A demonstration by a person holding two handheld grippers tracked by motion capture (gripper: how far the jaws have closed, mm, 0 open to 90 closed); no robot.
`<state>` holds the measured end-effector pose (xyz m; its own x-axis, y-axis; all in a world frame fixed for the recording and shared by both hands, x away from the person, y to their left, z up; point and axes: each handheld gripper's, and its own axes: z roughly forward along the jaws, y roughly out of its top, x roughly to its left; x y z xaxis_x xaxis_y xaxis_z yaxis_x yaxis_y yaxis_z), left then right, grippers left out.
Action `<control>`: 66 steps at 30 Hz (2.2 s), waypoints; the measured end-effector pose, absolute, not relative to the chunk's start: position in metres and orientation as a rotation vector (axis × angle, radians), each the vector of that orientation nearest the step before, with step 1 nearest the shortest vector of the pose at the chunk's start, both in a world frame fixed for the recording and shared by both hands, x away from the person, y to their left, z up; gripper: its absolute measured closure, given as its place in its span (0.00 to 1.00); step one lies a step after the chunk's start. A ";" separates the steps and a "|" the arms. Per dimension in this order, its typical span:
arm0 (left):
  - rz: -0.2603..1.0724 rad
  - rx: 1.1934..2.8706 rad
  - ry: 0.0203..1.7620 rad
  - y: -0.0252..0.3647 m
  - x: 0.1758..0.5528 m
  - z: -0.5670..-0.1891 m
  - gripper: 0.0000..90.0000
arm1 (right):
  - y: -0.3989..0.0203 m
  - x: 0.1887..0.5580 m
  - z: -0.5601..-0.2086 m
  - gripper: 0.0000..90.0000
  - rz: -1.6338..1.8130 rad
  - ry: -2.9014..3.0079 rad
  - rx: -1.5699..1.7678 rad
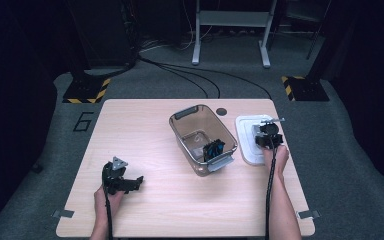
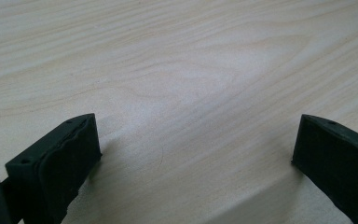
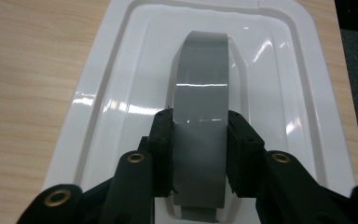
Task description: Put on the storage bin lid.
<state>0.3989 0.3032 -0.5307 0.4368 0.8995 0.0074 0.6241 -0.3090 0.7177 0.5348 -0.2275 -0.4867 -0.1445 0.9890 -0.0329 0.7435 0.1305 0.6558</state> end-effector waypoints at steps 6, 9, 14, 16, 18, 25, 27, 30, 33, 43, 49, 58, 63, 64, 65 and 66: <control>0.548 2.045 1.275 0.303 0.399 -0.531 0.01 | -0.229 0.529 -0.476 0.75 0.724 1.948 1.634; 0.548 2.046 1.275 0.303 0.399 -0.531 0.01 | -0.229 0.527 -0.473 0.75 0.732 1.953 1.615; 0.547 2.046 1.275 0.303 0.399 -0.531 0.01 | -0.228 0.519 -0.460 0.74 0.753 1.966 1.588; 0.547 2.046 1.274 0.303 0.399 -0.531 0.01 | -0.228 0.516 -0.456 0.74 0.749 1.972 1.579; 0.547 2.046 1.274 0.303 0.399 -0.531 0.01 | -0.228 0.514 -0.451 0.74 0.752 1.976 1.568; 0.547 2.046 1.274 0.303 0.399 -0.531 0.01 | -0.229 0.506 -0.434 0.74 0.761 1.987 1.539; 0.547 2.046 1.274 0.303 0.399 -0.531 0.01 | -0.229 0.505 -0.431 0.74 0.761 1.989 1.538; 0.548 2.046 1.274 0.303 0.399 -0.531 0.01 | -0.229 0.502 -0.423 0.74 0.756 1.994 1.520; 0.548 2.046 1.274 0.303 0.399 -0.531 0.01 | -0.229 0.500 -0.415 0.74 0.759 1.994 1.511; 0.547 2.046 1.274 0.303 0.399 -0.531 0.01 | -0.225 0.492 -0.385 0.74 0.764 2.001 1.455; 0.548 2.046 1.274 0.303 0.399 -0.531 0.01 | -0.220 0.489 -0.368 0.74 0.769 2.011 1.428; 0.548 2.046 1.274 0.303 0.399 -0.531 0.01 | -0.213 0.487 -0.350 0.74 0.772 2.019 1.403; 0.548 2.046 1.274 0.303 0.399 -0.531 0.01 | -0.208 0.486 -0.344 0.74 0.773 2.024 1.386; 0.548 2.047 1.274 0.303 0.399 -0.531 0.01 | -0.207 0.485 -0.342 0.74 0.773 2.029 1.383; 0.548 2.047 1.274 0.303 0.399 -0.531 0.01 | -0.206 0.485 -0.340 0.74 0.770 2.033 1.381; 0.547 2.047 1.274 0.303 0.399 -0.531 0.01 | -0.205 0.485 -0.339 0.74 0.776 2.030 1.376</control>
<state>0.3990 0.3032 -0.5307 0.4384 0.8988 0.0072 0.6240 -0.3101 0.7173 0.4849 -0.2051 -0.3386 -0.3149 0.9404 -0.1280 0.6151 0.3050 0.7271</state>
